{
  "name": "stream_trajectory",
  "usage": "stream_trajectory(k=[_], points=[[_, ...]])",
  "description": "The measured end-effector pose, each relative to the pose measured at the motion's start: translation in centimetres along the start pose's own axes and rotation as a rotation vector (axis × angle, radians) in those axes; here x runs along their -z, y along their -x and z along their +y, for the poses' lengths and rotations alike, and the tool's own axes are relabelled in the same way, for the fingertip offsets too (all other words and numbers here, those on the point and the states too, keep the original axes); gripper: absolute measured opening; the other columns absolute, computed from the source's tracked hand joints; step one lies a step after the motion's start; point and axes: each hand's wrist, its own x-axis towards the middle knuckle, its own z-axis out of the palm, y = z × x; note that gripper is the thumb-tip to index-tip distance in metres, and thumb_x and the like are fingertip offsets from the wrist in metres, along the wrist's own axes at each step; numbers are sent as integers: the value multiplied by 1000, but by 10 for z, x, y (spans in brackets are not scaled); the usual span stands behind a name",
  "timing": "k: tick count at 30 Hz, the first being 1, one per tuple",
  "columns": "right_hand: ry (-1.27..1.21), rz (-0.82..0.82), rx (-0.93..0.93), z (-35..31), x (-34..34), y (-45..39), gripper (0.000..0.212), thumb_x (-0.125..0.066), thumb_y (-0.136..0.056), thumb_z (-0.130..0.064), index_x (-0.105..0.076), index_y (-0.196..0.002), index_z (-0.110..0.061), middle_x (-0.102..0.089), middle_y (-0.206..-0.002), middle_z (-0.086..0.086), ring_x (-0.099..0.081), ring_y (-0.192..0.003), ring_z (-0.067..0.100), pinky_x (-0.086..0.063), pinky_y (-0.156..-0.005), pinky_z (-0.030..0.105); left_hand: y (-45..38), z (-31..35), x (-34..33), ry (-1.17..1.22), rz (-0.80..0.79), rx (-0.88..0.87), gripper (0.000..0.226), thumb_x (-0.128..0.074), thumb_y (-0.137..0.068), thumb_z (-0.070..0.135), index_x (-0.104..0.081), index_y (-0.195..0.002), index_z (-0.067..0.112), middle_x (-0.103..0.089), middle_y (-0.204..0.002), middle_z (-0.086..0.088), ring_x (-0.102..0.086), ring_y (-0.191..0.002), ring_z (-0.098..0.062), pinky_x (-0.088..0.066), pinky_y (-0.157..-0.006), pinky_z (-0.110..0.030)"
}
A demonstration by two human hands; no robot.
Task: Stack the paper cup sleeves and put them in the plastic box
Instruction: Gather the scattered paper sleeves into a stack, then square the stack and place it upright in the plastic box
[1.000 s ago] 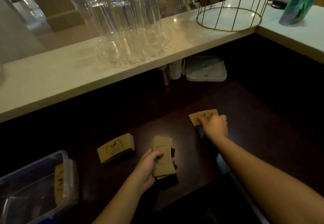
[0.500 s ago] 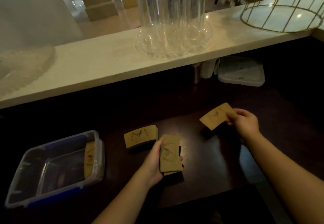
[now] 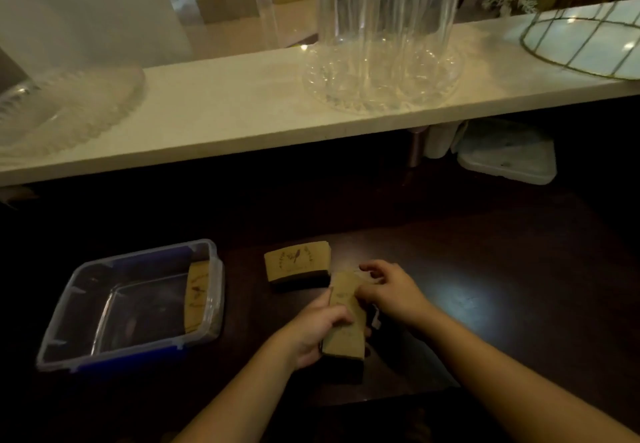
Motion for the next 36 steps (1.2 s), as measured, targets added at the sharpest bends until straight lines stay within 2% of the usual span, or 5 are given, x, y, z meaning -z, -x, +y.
stream_trajectory(k=[4,12,19,26,36], points=[[-212,-304,-82,-10,-12,-1,35,-66,-70,-17,-69,-105,-16,-70,-87,1,-66,-69,8,-49,-57,21,17,2,22,-79,-31,22,48,-53,-83,-2,-56,-119,29,-76,-98,-15,-71,-92,-36,-60,-73,-42],[-566,-60,-148,-38,-40,-16,16,-67,-78,-7,-63,-94,-7,-72,-79,9,-69,-66,21,-55,-57,30,34,34,66,49,412,-271,34,-74,-78,7,-59,-104,23,-68,-107,-9,-69,-94,-24,-60,-74,-37],[-172,333,-148,-79,-74,-44,28,-68,-74,-34,-58,-93,-16,-70,-88,4,-68,-74,17,-56,-59,35,1,56,68,17,739,-507,51,-64,-86,7,-40,-129,21,-62,-103,4,-62,-89,-10,-49,-63,-21],[84,448,-299,-72,-86,-57,66,-68,-65,-48,-50,-116,-10,-47,-118,14,-51,-106,34,-48,-90,47,-19,53,76,-353,914,-442,60,-69,-84,20,-38,-135,16,-49,-132,-11,-52,-115,-28,-50,-82,-36],[-251,141,-276,-70,-77,-69,75,-73,-58,-23,-46,-128,-18,-63,-109,11,-65,-93,29,-58,-81,48,-26,55,87,-22,604,-240,72,-70,-79,18,-36,-142,13,-60,-123,-11,-60,-106,-27,-53,-86,-39]])
